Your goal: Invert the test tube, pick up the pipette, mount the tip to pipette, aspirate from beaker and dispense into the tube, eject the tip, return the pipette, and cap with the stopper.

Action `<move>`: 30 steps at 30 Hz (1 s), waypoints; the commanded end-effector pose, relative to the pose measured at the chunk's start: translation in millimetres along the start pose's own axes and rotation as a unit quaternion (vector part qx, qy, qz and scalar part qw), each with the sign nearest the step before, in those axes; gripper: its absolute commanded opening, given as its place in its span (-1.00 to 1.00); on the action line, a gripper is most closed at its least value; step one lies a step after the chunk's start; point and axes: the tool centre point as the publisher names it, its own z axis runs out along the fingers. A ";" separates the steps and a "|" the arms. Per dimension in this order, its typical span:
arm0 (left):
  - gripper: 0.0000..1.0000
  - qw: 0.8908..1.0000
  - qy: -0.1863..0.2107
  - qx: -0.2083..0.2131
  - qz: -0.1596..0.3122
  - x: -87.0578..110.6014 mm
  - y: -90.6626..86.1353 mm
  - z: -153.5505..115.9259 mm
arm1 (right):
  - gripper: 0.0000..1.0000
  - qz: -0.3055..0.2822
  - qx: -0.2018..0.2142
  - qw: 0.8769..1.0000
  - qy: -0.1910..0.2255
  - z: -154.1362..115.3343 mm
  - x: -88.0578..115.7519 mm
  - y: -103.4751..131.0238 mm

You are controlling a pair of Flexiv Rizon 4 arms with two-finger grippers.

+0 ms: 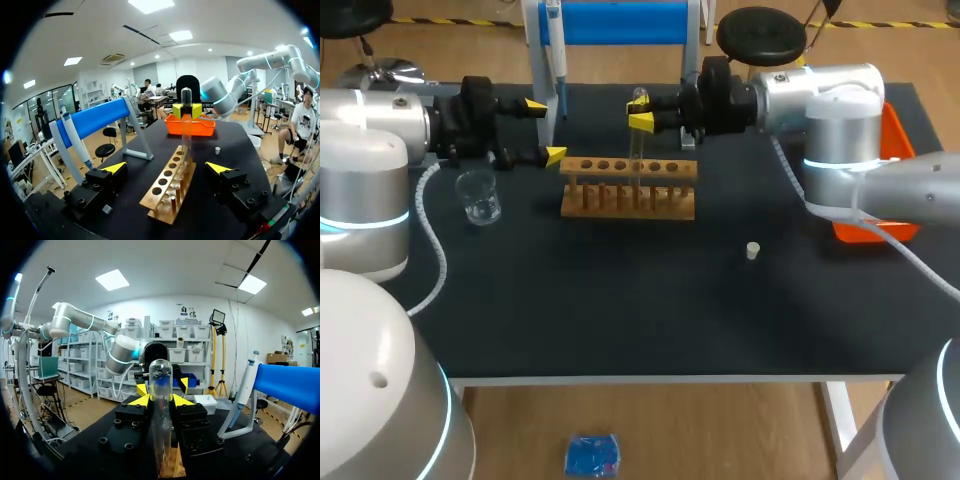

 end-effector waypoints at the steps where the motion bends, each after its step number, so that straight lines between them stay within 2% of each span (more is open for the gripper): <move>1: 1.00 1.000 0.001 -0.001 0.000 -0.5 -0.5 -0.1 | -1.00 -0.001 0.004 1.000 -0.006 -2.6 6.1 9.0; 9: 1.00 1.000 0.001 -0.001 0.000 -0.5 -0.5 -0.1 | -1.00 -0.001 0.002 1.000 -0.006 -8.7 13.6 30.1; 17: 1.00 1.000 0.001 -0.001 0.000 -0.5 -0.5 -0.1 | -1.00 0.004 0.022 1.000 -0.006 -12.9 27.5 57.7; 30: 1.00 1.000 0.001 -0.001 0.000 -0.5 -0.5 -0.1 | -1.00 0.004 0.022 1.000 -0.006 -12.9 27.5 57.7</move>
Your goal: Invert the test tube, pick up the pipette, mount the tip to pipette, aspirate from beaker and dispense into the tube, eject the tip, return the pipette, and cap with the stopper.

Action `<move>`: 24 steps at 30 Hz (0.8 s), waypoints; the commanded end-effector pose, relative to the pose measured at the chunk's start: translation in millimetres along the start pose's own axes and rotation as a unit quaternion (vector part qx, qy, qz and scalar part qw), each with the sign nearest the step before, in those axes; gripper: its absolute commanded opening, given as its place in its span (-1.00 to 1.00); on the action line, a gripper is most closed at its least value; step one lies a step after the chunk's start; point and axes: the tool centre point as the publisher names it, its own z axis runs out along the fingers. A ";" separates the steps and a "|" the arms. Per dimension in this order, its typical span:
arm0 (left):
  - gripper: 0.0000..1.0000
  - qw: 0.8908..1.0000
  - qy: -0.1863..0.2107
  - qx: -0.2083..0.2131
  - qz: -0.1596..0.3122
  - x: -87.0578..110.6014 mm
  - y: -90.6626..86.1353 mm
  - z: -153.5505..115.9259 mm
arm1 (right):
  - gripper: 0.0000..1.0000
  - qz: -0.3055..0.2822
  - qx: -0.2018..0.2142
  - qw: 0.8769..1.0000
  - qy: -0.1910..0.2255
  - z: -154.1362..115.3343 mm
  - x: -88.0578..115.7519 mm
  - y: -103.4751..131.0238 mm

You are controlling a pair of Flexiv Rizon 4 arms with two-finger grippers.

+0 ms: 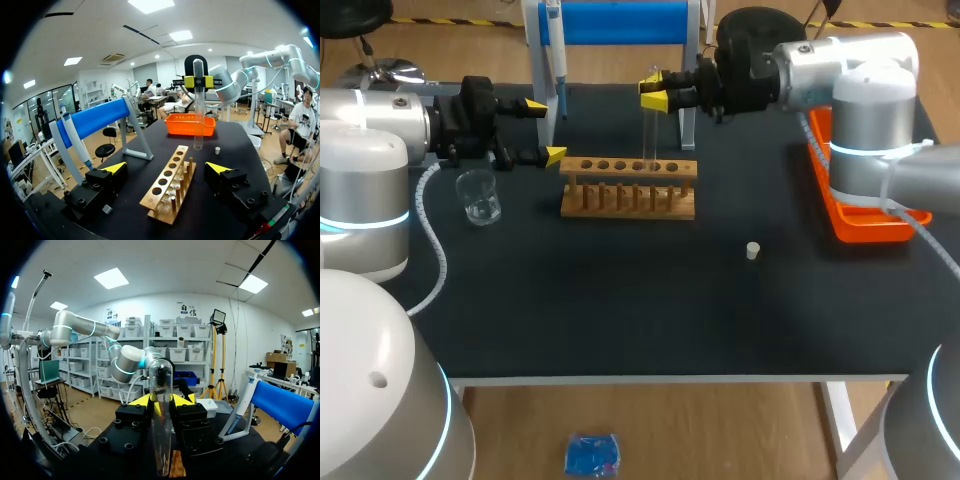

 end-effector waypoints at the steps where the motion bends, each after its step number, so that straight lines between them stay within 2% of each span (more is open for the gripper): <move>1: 1.00 1.000 0.001 -0.001 0.000 -0.5 -0.4 -0.1 | -1.00 0.000 0.001 1.000 -0.001 0.1 0.5 0.5; 5: 1.00 1.000 0.001 -0.001 0.000 -0.5 -0.4 -0.1 | -1.00 0.006 0.007 1.000 -0.006 -2.1 -0.1 -2.8; 7: 1.00 1.000 0.001 -0.001 0.000 -0.5 -0.4 -0.1 | -1.00 0.086 -0.004 0.996 0.005 -4.7 -2.4 -3.7; 9: 1.00 1.000 0.001 -0.001 0.000 -0.5 -0.4 -0.1 | -1.00 0.125 0.009 0.992 0.017 -4.9 -3.8 -0.4; 11: 1.00 1.000 0.001 -0.001 0.000 -0.5 -0.4 -0.1 | -1.00 0.197 0.022 0.980 0.022 -4.0 -6.8 3.5; 12: 1.00 1.000 0.001 -0.001 0.000 -0.5 -0.4 -0.1 | -1.00 0.249 0.030 0.968 0.030 -3.2 -8.3 4.7; 13: 1.00 1.000 0.001 -0.001 0.000 -0.5 -0.4 -0.1 | -1.00 0.317 0.021 0.948 0.029 -2.9 -10.4 6.4; 15: 1.00 1.000 0.001 -0.001 0.000 -0.5 -0.4 -0.1 | -1.00 0.386 0.050 0.921 0.013 -2.5 -15.8 3.2; 16: 1.00 1.000 0.001 -0.001 0.000 -0.5 -0.4 -0.1 | -1.00 0.437 0.044 0.898 0.018 -2.4 -17.1 0.7; 17: 1.00 1.000 0.001 -0.001 0.000 -0.5 -0.4 -0.1 | -1.00 0.469 0.038 0.882 0.021 -2.1 -19.5 -1.7; 18: 1.00 1.000 0.001 -0.001 0.000 -0.5 -0.4 -0.1 | -1.00 0.482 0.041 0.875 0.019 -2.1 -21.5 -4.0; 20: 1.00 1.000 0.001 -0.001 0.000 -0.5 -0.4 -0.1 | -1.00 0.522 0.033 0.852 0.007 -2.2 -25.1 -8.3; 21: 1.00 1.000 0.001 -0.001 0.000 -0.5 -0.4 -0.1 | -1.00 0.526 0.041 0.850 0.000 -1.6 -25.0 -10.6; 22: 1.00 1.000 0.001 -0.001 0.000 -0.5 -0.4 -0.1 | -1.00 0.539 0.031 0.841 -0.013 -1.5 -25.5 -12.1; 24: 1.00 1.000 0.001 -0.001 0.000 -0.5 -0.4 -0.1 | -1.00 0.540 0.034 0.840 -0.021 -0.7 -26.2 -14.0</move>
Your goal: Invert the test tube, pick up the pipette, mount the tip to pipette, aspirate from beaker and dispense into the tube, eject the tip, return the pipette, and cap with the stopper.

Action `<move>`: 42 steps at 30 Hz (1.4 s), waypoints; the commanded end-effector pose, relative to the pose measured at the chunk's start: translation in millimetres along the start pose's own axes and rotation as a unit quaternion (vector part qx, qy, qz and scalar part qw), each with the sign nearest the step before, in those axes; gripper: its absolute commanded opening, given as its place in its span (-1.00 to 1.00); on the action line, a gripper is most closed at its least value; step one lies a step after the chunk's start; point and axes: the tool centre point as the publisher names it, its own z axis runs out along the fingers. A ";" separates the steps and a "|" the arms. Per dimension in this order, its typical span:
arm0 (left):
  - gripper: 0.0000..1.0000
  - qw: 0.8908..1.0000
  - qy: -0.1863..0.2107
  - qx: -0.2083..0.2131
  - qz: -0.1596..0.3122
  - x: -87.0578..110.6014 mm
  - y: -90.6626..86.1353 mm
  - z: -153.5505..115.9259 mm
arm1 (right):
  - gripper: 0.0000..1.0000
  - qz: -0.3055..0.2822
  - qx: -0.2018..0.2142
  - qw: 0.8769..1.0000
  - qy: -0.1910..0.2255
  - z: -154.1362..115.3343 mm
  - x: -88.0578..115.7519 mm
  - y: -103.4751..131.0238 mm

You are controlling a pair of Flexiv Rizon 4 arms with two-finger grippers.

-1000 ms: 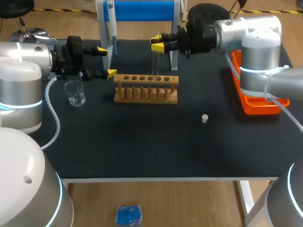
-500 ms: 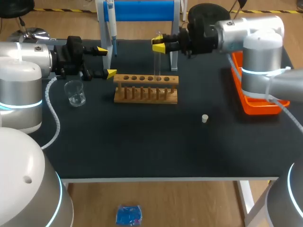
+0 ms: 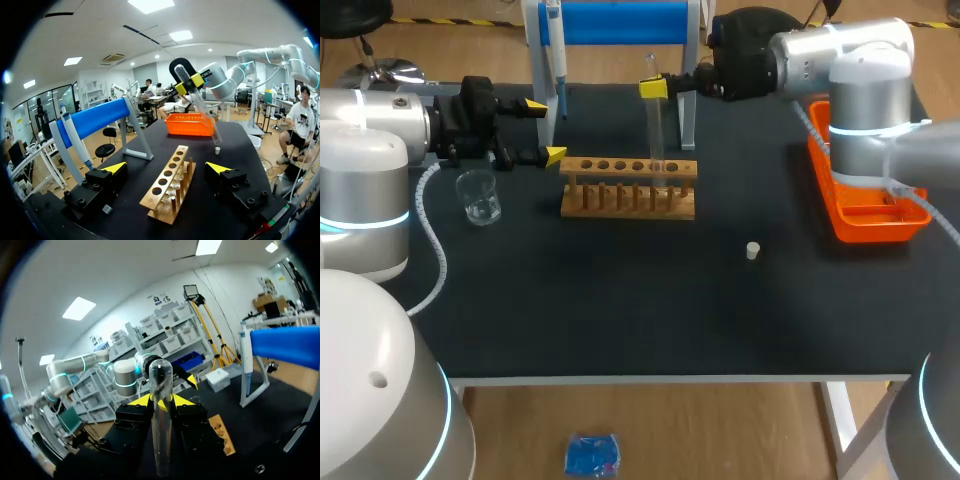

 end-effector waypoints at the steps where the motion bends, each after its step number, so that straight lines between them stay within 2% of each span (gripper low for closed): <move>1: 1.00 1.000 0.001 -0.001 0.000 -0.5 -0.4 -0.1 | -1.00 0.289 0.008 0.957 -0.021 2.4 -8.3 0.3; 12: 1.00 1.000 0.001 -0.001 0.000 -0.5 -0.4 -0.1 | -1.00 0.289 0.008 0.957 -0.021 2.4 -8.3 0.3; 13: 1.00 1.000 0.001 -0.001 0.000 -0.5 -0.4 -0.1 | -1.00 0.310 -0.005 0.951 -0.013 1.6 -9.5 -0.9; 14: 1.00 1.000 0.001 -0.001 0.000 -0.5 -0.4 -0.1 | -1.00 0.321 0.003 0.947 0.006 1.5 -8.8 -2.3; 16: 1.00 1.000 0.001 -0.001 0.000 -0.5 -0.4 -0.1 | -1.00 0.354 -0.010 0.935 0.004 0.4 -9.4 -4.0; 17: 1.00 1.000 0.001 -0.001 0.000 -0.5 -0.4 -0.1 | -1.00 0.372 -0.011 0.928 0.022 -0.1 -9.4 -4.0; 18: 1.00 1.000 0.001 -0.001 0.000 -0.5 -0.4 -0.1 | -1.00 0.381 -0.018 0.924 0.021 -0.6 -9.4 -3.3; 20: 1.00 1.000 0.001 -0.001 0.000 -0.5 -0.4 -0.1 | -1.00 0.421 -0.040 0.905 0.047 -2.6 -11.8 -1.7; 22: 1.00 1.000 0.001 -0.001 0.000 -0.5 -0.4 -0.1 | -1.00 0.414 -0.041 0.909 0.037 -3.4 -11.9 -1.1; 23: 1.00 1.000 0.001 -0.001 0.000 -0.5 -0.4 -0.1 | -1.00 0.421 -0.044 0.905 0.039 -3.8 -13.0 -1.5; 25: 1.00 1.000 0.001 -0.001 0.000 -0.5 -0.4 -0.1 | -1.00 0.416 -0.040 0.908 0.034 -4.3 -15.0 -2.7; 26: 1.00 1.000 0.001 -0.001 0.000 -0.5 -0.4 -0.1 | -1.00 0.421 -0.041 0.906 0.033 -4.5 -16.0 -3.5; 31: 1.00 1.000 0.001 -0.001 0.000 -0.5 -0.4 -0.1 | -1.00 0.417 -0.015 0.908 0.029 -3.3 -17.0 -5.0; 32: 1.00 1.000 0.001 -0.001 0.000 -0.5 -0.4 -0.1 | -1.00 0.440 -0.016 0.897 0.046 -2.6 -17.4 -5.6; 33: 1.00 1.000 0.001 -0.001 0.000 -0.5 -0.4 -0.1 | -1.00 0.450 -0.018 0.891 0.055 -1.9 -17.3 -5.2; 34: 1.00 1.000 0.001 -0.001 0.000 -0.5 -0.4 -0.1 | -1.00 0.448 -0.011 0.893 0.042 -1.3 -17.6 -4.8; 35: 1.00 1.000 0.001 -0.001 0.000 -0.5 -0.4 -0.1 | -1.00 0.459 -0.007 0.888 0.031 -0.5 -19.2 -6.3; 36: 1.00 1.000 0.001 -0.001 0.000 -0.5 -0.4 -0.1 | -1.00 0.503 -0.023 0.862 0.058 -0.3 -20.7 -7.4; 37: 1.00 1.000 0.001 -0.001 0.000 -0.5 -0.4 -0.1 | -1.00 0.518 -0.028 0.853 0.066 -0.6 -21.1 -6.5; 38: 1.00 1.000 0.001 -0.001 0.000 -0.5 -0.4 -0.1 | -1.00 0.493 -0.015 0.869 0.041 -0.3 -21.5 -6.1; 39: 1.00 1.000 0.001 -0.001 0.000 -0.5 -0.4 -0.1 | -1.00 0.493 -0.014 0.869 0.033 0.2 -21.8 -6.9; 40: 1.00 1.000 0.001 -0.001 0.000 -0.5 -0.4 -0.1 | -1.00 0.506 -0.017 0.862 0.039 0.7 -22.5 -7.7; 41: 1.00 1.000 0.001 -0.001 0.000 -0.5 -0.4 -0.1 | -1.00 0.510 -0.019 0.859 0.040 1.0 -22.6 -7.9; 42: 1.00 1.000 0.001 -0.001 0.000 -0.5 -0.4 -0.1 | -1.00 0.509 -0.022 0.860 0.034 1.1 -23.0 -8.1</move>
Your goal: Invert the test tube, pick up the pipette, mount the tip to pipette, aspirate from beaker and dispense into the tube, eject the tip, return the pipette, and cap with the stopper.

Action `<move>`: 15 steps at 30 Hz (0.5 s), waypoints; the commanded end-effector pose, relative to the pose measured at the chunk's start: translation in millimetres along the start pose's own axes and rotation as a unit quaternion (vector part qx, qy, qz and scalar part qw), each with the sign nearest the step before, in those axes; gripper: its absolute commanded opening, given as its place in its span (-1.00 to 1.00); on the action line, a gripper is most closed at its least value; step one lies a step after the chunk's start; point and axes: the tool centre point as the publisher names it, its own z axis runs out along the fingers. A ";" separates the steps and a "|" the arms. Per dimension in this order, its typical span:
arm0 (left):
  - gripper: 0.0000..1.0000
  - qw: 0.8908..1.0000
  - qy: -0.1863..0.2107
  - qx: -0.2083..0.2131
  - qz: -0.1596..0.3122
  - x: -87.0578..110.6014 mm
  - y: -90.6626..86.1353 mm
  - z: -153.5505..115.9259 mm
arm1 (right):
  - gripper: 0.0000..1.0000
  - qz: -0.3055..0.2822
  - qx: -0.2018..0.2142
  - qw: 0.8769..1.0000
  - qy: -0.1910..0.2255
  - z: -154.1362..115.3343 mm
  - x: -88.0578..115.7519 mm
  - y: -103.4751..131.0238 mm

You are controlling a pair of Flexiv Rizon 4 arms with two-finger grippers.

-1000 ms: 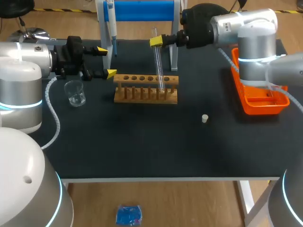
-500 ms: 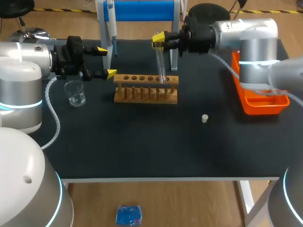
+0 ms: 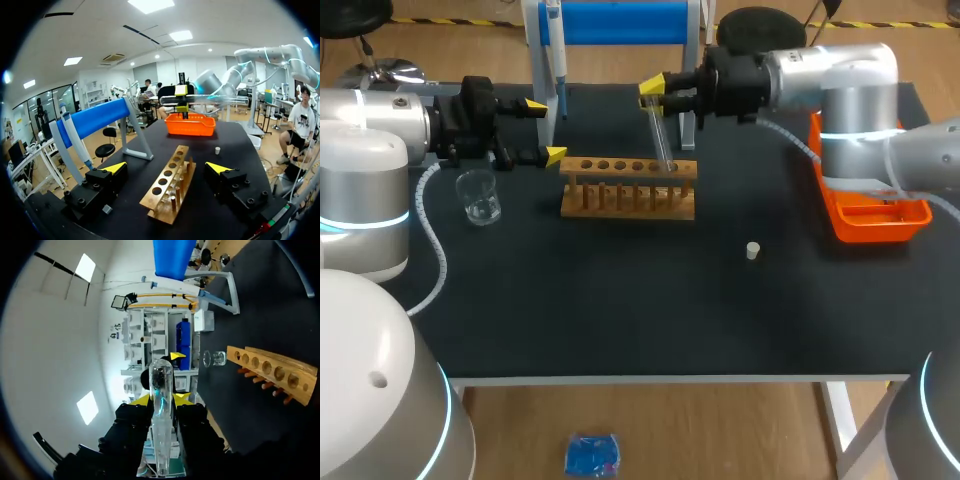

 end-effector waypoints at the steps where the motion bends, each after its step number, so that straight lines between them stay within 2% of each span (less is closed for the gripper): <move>1: 1.00 1.000 0.001 -0.001 0.000 -0.5 -0.5 -0.1 | -1.00 0.006 -0.006 1.000 -0.004 1.9 -2.9 2.0; 10: 1.00 1.000 0.001 -0.001 0.000 -0.5 -0.5 -0.1 | -1.00 0.004 -0.017 1.000 -0.006 1.7 -5.3 -0.4; 15: 1.00 1.000 0.001 -0.001 0.000 -0.5 -0.5 -0.1 | -1.00 -0.026 -0.007 1.000 -0.008 2.2 -4.0 -3.5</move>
